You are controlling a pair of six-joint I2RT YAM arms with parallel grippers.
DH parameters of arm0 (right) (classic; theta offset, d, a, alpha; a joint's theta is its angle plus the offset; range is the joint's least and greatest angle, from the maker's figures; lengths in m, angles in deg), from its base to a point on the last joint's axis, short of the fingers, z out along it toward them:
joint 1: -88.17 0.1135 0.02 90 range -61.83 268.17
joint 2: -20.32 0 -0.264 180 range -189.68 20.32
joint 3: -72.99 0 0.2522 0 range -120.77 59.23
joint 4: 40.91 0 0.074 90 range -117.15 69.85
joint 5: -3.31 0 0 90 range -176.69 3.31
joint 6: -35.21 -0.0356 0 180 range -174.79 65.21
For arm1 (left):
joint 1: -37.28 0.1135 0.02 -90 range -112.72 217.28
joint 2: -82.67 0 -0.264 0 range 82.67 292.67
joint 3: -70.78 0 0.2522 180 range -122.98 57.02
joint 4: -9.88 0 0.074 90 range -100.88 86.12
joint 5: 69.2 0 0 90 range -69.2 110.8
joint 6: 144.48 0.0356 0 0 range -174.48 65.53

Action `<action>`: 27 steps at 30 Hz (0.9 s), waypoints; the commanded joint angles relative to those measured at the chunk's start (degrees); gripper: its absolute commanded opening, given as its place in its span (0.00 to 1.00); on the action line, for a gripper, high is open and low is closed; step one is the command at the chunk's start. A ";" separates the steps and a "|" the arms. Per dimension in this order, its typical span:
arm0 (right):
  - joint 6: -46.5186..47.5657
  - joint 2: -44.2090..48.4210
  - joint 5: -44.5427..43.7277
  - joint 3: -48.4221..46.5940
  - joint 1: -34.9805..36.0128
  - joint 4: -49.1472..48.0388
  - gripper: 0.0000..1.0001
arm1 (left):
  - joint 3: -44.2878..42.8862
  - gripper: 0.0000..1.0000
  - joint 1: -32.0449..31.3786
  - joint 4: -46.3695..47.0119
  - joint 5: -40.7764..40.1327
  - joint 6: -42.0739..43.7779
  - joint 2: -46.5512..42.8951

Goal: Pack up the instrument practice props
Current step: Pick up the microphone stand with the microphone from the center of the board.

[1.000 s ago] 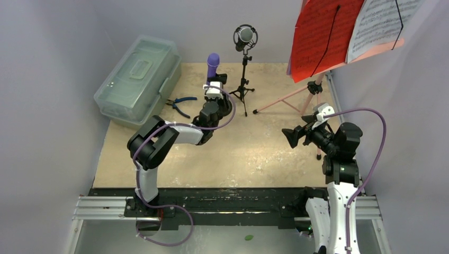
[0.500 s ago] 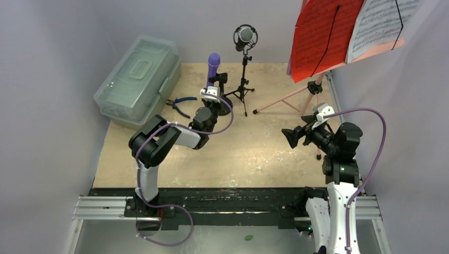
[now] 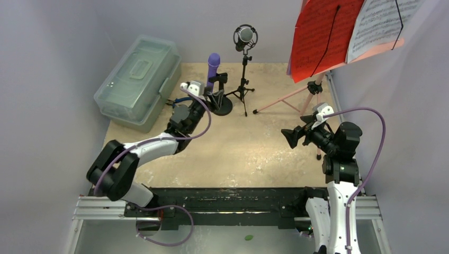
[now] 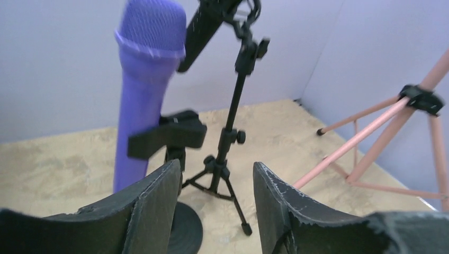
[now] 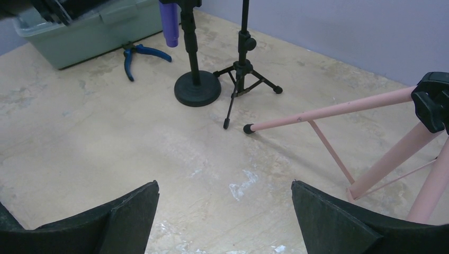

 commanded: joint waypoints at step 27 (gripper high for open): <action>0.42 -0.69 1.12 -0.57 0.20 0.10 0.99 | -25.89 0.73 14.36 -17.47 27.42 18.01 10.16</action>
